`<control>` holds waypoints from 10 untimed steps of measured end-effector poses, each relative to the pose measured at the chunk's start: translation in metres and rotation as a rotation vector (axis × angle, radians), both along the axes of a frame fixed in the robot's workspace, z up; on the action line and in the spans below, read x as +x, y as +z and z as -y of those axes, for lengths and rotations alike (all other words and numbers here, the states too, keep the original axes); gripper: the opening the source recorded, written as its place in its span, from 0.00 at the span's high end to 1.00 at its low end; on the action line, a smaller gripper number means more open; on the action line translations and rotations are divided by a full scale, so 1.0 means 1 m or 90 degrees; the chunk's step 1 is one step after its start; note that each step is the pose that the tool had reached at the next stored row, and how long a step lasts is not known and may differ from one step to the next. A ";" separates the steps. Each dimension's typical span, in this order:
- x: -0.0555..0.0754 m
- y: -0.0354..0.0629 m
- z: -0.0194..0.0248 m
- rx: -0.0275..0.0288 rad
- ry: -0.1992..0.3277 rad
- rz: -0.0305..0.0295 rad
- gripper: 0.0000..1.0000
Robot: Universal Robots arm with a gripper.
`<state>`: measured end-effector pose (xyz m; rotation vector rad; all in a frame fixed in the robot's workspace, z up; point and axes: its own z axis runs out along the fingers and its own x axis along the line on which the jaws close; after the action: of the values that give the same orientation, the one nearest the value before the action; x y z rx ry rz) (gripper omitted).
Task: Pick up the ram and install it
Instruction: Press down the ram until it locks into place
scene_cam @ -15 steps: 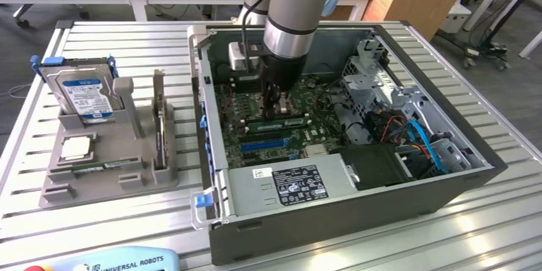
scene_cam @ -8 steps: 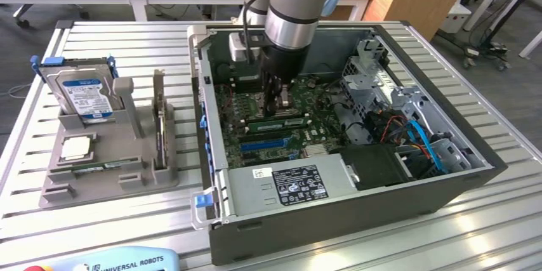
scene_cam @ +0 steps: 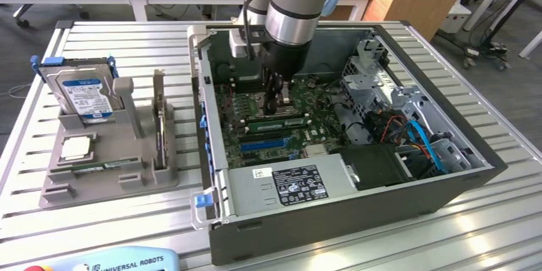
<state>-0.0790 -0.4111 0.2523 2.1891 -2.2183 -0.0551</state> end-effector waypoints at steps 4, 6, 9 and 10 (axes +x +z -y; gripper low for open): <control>0.006 0.0001 0.0000 -0.0002 0.000 -0.0001 0.90; 0.012 0.0001 0.0000 -0.0002 0.000 -0.0001 0.90; 0.022 0.0001 0.0000 -0.0001 0.000 -0.0002 0.90; 0.025 0.0001 0.0000 -0.0001 0.000 -0.0003 0.90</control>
<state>-0.0536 -0.4111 0.2524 2.1888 -2.2179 -0.0554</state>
